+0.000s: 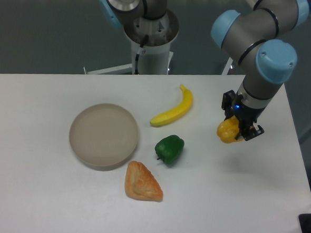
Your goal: Pick up the yellow pepper from the plate
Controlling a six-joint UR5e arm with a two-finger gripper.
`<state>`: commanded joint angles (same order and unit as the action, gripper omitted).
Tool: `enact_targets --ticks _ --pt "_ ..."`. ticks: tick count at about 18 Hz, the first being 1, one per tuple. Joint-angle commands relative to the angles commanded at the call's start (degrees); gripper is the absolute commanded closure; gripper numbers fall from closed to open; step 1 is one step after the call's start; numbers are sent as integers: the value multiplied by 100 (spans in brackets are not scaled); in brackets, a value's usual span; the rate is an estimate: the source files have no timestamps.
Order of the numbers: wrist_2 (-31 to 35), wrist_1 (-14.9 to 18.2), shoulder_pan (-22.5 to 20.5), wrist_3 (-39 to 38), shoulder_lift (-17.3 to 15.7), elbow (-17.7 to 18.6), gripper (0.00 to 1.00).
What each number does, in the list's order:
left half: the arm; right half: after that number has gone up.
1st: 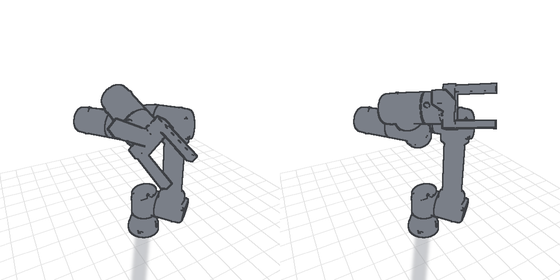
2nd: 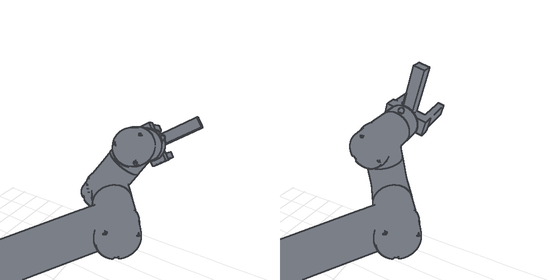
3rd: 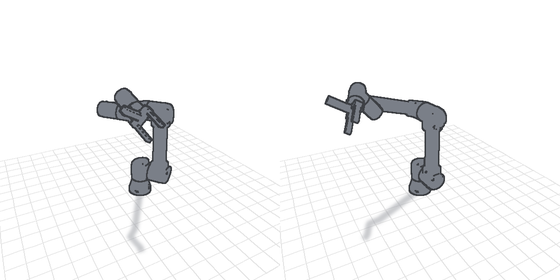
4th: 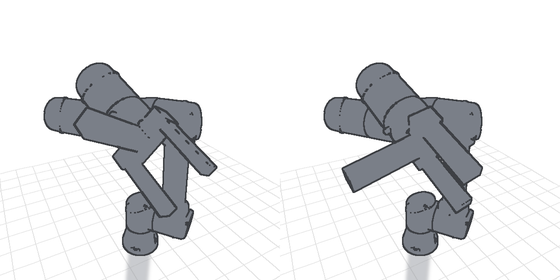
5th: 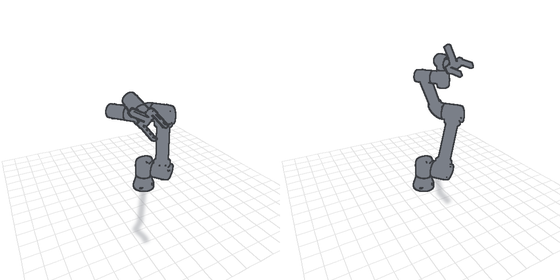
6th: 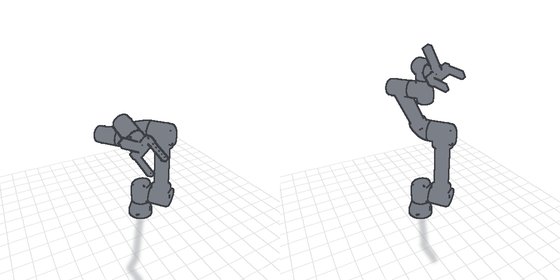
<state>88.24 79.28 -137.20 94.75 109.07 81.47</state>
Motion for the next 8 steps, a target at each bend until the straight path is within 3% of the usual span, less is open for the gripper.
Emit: enact_targets --ticks 8 --pt "123 18 53 -88 53 9 86"
